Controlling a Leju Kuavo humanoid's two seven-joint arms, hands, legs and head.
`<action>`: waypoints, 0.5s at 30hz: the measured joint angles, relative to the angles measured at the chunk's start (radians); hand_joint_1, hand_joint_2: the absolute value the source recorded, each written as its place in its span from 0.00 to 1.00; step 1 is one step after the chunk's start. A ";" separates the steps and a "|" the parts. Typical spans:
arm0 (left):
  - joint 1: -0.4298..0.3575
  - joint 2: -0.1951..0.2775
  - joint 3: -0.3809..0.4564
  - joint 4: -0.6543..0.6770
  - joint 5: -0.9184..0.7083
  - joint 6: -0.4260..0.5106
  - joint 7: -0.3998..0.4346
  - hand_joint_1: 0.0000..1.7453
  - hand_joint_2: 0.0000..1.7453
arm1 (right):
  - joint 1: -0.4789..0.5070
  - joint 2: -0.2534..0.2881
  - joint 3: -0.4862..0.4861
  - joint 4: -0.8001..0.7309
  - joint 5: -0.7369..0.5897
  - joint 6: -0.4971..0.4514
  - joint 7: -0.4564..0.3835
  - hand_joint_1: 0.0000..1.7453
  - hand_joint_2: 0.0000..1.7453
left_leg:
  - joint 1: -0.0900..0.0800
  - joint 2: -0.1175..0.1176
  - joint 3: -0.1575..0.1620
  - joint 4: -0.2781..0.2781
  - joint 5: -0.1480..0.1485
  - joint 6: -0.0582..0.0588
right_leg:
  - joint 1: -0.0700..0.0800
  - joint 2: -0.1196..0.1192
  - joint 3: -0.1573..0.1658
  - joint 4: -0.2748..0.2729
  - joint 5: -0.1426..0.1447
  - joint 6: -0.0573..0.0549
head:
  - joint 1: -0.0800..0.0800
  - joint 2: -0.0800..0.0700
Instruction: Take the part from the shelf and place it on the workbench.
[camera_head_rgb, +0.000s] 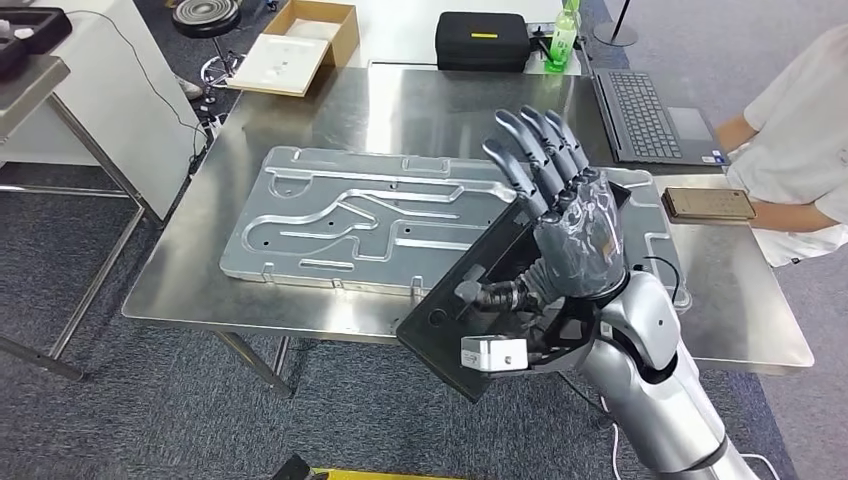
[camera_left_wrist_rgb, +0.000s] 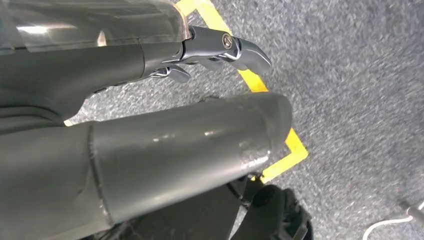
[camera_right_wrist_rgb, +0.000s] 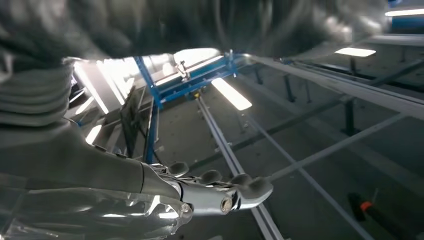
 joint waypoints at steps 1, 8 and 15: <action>-0.001 0.002 0.000 0.001 0.000 -0.001 0.000 0.00 0.00 | 0.001 0.001 0.005 -0.007 0.000 -0.001 0.000 0.00 0.00 | 0.000 0.008 -0.009 0.015 -0.010 -0.006 | -0.002 -0.009 0.005 -0.014 0.007 -0.008 | 0.000 0.000; -0.009 0.026 0.000 0.002 0.010 -0.018 -0.013 0.00 0.00 | 0.003 0.004 0.019 -0.023 -0.014 -0.002 0.002 0.00 0.00 | -0.002 0.078 -0.094 0.208 -0.082 -0.008 | 0.015 -0.080 0.021 -0.043 0.017 -0.028 | -0.002 0.000; -0.018 0.043 0.000 0.002 0.016 -0.023 -0.024 0.00 0.00 | -0.005 0.004 0.026 -0.034 -0.018 -0.003 0.002 0.00 0.00 | -0.026 0.123 0.034 -0.037 0.004 0.038 | 0.032 -0.142 0.031 -0.035 0.002 -0.009 | -0.002 0.000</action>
